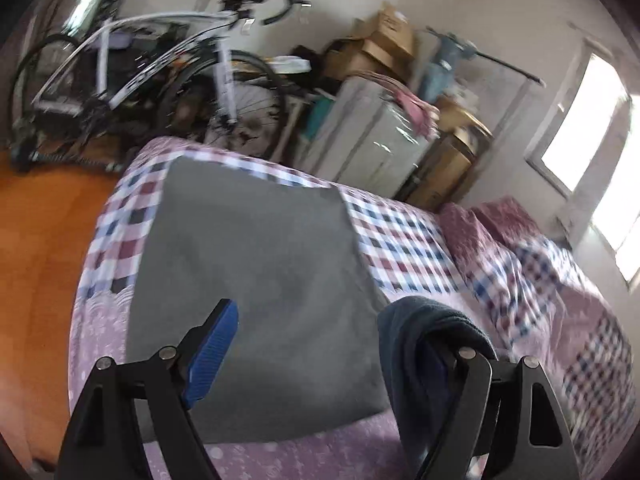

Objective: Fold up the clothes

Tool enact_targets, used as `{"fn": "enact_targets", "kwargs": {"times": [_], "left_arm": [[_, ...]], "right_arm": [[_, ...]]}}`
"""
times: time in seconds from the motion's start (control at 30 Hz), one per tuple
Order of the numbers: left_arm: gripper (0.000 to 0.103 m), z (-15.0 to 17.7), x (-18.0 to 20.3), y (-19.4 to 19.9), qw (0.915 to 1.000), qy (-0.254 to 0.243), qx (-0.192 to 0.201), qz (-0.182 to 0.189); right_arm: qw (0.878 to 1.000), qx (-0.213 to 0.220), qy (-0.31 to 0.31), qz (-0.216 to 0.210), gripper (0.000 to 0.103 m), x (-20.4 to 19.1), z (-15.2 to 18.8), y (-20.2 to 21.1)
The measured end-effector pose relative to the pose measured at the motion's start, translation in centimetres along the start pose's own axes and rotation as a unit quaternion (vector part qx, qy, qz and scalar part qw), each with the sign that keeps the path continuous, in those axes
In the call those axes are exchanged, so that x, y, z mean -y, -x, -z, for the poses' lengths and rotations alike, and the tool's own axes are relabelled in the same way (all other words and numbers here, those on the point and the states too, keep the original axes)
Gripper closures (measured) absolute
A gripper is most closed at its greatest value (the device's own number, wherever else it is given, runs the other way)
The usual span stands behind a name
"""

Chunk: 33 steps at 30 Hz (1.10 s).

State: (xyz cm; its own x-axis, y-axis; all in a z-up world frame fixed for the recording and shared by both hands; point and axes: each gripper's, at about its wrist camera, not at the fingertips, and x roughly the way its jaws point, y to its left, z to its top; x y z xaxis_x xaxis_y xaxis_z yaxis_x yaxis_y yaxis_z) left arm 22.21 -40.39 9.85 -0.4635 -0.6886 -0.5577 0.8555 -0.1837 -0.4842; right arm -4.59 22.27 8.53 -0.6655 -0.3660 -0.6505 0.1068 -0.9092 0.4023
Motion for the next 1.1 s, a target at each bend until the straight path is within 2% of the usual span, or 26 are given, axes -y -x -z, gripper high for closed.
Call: {"fn": "enact_targets", "kwargs": {"times": [0.1,0.17,0.27,0.33,0.47,0.5,0.57,0.6,0.67,0.7,0.73,0.83,0.93,1.0,1.1], "left_arm": [[0.018,-1.1,-2.1,1.4,0.9981,0.04,0.045,-0.01],[0.018,-2.1,-2.7,2.5,0.9957,0.044,0.08,-0.016],[0.018,-2.1,-2.2,2.8,0.9949,0.008,0.093,-0.038],[0.018,-1.3,-0.7,2.0,0.9955,-0.036,0.073,-0.048],[0.018,0.5,2.3,0.0,0.9905,-0.125,0.019,-0.055],[0.018,0.8,2.6,-0.7,0.9899,-0.133,0.0,-0.048],[0.018,1.8,3.0,-2.3,0.9891,-0.132,-0.065,-0.008],[0.018,2.3,3.2,-3.1,0.9857,-0.13,-0.106,0.0],[0.018,3.3,3.4,-4.8,0.9735,-0.127,-0.189,0.016],[0.018,3.5,3.5,-5.2,0.9699,-0.129,-0.206,0.016],[0.018,3.6,3.3,-5.2,0.9689,-0.13,-0.21,0.011],[0.018,2.0,1.5,-3.3,0.9836,-0.099,-0.145,-0.041],[0.018,-0.8,-1.7,-0.7,0.9944,-0.027,-0.069,-0.075],[0.018,-1.9,-2.9,1.1,0.9943,-0.012,-0.013,-0.105],[0.018,-3.1,-3.9,3.8,0.9865,-0.019,0.073,-0.145]], "right_arm": [[1.0,0.003,-0.001,-0.001,0.06,0.1,-0.1,0.4],[1.0,0.01,0.002,-0.001,0.06,-0.1,-0.2,0.9],[1.0,0.017,0.007,-0.009,0.06,-0.6,-0.2,1.5],[0.999,0.017,0.014,-0.028,0.06,-1.3,-0.2,1.8],[0.991,-0.02,0.069,-0.113,0.06,-4.7,0.6,1.8],[0.985,-0.041,0.091,-0.14,0.06,-5.8,1.0,1.6],[0.969,-0.086,0.146,-0.181,0.06,-8.5,2.8,1.0],[0.96,-0.104,0.173,-0.195,0.06,-9.8,4.0,0.7],[0.938,-0.14,0.224,-0.223,0.06,-12.4,6.3,0.1],[0.926,-0.157,0.25,-0.236,0.06,-13.7,7.4,-0.2],[0.921,-0.172,0.258,-0.238,0.06,-14.4,8.4,-0.8],[0.909,-0.205,0.282,-0.227,0.06,-15.8,10.9,-2.3],[0.902,-0.221,0.296,-0.223,0.06,-16.0,12.5,-2.7],[0.898,-0.227,0.302,-0.224,0.06,-15.9,13.3,-2.7],[0.896,-0.228,0.305,-0.229,0.06,-15.8,13.5,-2.5]]}}
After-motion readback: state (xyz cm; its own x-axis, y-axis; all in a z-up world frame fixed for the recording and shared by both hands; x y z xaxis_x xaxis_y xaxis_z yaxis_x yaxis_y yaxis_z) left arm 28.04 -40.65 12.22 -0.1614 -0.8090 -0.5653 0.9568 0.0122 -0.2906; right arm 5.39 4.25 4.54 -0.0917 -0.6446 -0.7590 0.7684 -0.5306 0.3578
